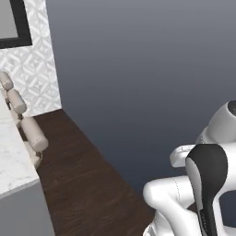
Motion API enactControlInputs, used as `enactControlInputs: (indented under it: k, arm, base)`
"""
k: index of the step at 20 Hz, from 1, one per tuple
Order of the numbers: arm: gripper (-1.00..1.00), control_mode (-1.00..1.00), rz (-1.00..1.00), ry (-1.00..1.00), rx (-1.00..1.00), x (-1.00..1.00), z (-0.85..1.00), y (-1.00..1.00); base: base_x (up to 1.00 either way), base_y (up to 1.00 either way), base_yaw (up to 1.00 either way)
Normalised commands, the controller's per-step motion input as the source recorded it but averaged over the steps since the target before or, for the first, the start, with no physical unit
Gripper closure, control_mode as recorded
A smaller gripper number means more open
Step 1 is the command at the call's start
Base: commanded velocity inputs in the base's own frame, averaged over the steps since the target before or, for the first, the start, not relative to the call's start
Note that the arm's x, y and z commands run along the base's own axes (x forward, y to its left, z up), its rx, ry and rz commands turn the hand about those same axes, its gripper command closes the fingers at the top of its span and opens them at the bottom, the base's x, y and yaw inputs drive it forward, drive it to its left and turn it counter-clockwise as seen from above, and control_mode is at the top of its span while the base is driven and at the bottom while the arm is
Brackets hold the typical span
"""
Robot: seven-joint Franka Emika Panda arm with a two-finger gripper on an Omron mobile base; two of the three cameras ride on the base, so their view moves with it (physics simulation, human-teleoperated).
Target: Take the strawberry from the fridge and place it on top of the pancake, located on the dining counter.
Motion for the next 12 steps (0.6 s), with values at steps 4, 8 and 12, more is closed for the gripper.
enactControlInputs:
  k: [4, 8, 12]
  arm:
    - [1.0, 1.0, 0.0, 0.0, 0.0, 0.0, 0.0, 0.0]
    - [1.0, 1.0, 0.0, 0.0, 0.0, 0.0, 0.0, 0.0]
    - [1.0, 1.0, 0.0, 0.0, 0.0, 0.0, 0.0, 0.0]
  base:
    - [0.93, -0.13, 0.48]
    - [0.98, -0.19, 0.41]
    - [1.0, -0.32, 0.4]
